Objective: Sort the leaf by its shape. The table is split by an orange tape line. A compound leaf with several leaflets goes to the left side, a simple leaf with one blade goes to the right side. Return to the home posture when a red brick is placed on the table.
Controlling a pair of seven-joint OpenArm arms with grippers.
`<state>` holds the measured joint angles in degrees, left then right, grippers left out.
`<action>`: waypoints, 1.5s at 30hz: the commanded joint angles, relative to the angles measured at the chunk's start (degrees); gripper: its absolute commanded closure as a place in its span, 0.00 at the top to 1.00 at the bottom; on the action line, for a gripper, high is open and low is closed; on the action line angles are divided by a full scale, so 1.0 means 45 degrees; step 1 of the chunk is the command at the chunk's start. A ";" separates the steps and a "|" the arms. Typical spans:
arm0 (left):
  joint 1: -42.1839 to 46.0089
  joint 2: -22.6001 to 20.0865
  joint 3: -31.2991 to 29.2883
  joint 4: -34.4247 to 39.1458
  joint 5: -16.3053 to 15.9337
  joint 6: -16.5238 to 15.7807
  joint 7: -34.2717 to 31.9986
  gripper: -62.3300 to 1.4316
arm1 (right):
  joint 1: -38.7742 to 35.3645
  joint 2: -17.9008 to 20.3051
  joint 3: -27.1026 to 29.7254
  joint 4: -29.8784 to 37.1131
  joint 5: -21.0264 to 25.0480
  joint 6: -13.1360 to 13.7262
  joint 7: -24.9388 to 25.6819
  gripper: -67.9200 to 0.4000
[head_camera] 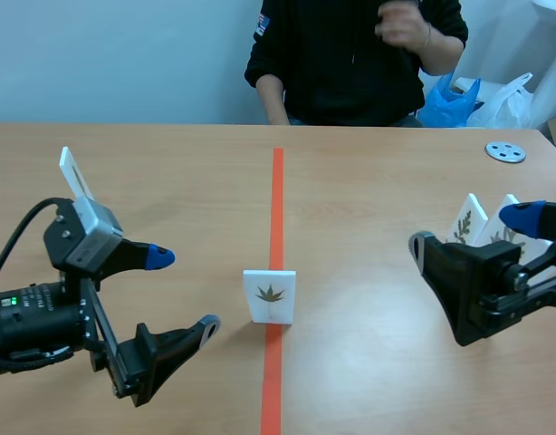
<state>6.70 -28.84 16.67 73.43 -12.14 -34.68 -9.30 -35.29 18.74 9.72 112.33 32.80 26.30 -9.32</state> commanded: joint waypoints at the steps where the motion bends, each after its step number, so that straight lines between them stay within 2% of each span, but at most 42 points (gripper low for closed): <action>1: -0.0418 0.0117 0.0316 -0.0034 0.0019 -0.0136 -0.0486 1.00 | -0.0019 0.0141 0.0267 0.0107 0.0102 -0.0029 0.0194 1.00; 7: -0.1700 0.0529 0.1734 -0.1545 0.0505 -0.0194 -0.1972 1.00 | -0.0019 0.0141 0.0500 0.0107 0.0238 -0.0024 0.0185 1.00; 10: -0.2327 0.0908 0.2239 -0.2293 0.0928 -0.0185 -0.2351 1.00 | -0.0019 0.0141 0.0500 0.0107 0.0243 -0.0024 0.0185 1.00; 13: -0.2919 0.1239 0.2730 -0.3050 0.0986 -0.0175 -0.2574 1.00 | -0.0019 0.0141 0.0500 0.0107 0.0243 -0.0024 0.0189 1.00; 19: -0.4022 0.1967 0.3653 -0.4566 0.1957 0.0335 -0.3157 1.00 | -0.0019 0.0141 0.0500 0.0107 0.0243 -0.0024 0.0189 1.00; 24: -0.4673 0.2511 0.4308 -0.5644 0.2555 0.1098 -0.3541 1.00 | -0.0019 0.0141 0.0500 0.0107 0.0243 -0.0024 0.0194 1.00; 30: -0.5212 0.3021 0.4833 -0.6441 0.2715 0.1875 -0.3745 1.00 | -0.0019 0.0141 0.0500 0.0107 0.0248 -0.0024 0.0194 1.00; 35: -0.5333 0.3079 0.4891 -0.6518 0.2764 0.1928 -0.3793 0.99 | -0.0019 0.0136 0.0500 0.0107 0.0248 -0.0024 0.0194 1.00; 42: -0.5328 0.3045 0.4891 -0.6518 0.2764 0.1928 -0.3784 0.66 | -0.0019 0.0136 0.0500 0.0107 0.0529 -0.0024 0.0194 1.00; 45: -0.5328 0.3050 0.4891 -0.6523 0.2764 0.2089 -0.3764 0.56 | -0.0019 0.0136 0.0500 0.0107 0.0534 -0.0024 0.0194 1.00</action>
<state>-16.69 -15.27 38.94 42.85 0.67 -25.58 -25.54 -35.29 18.74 11.55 112.33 34.57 26.20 -9.32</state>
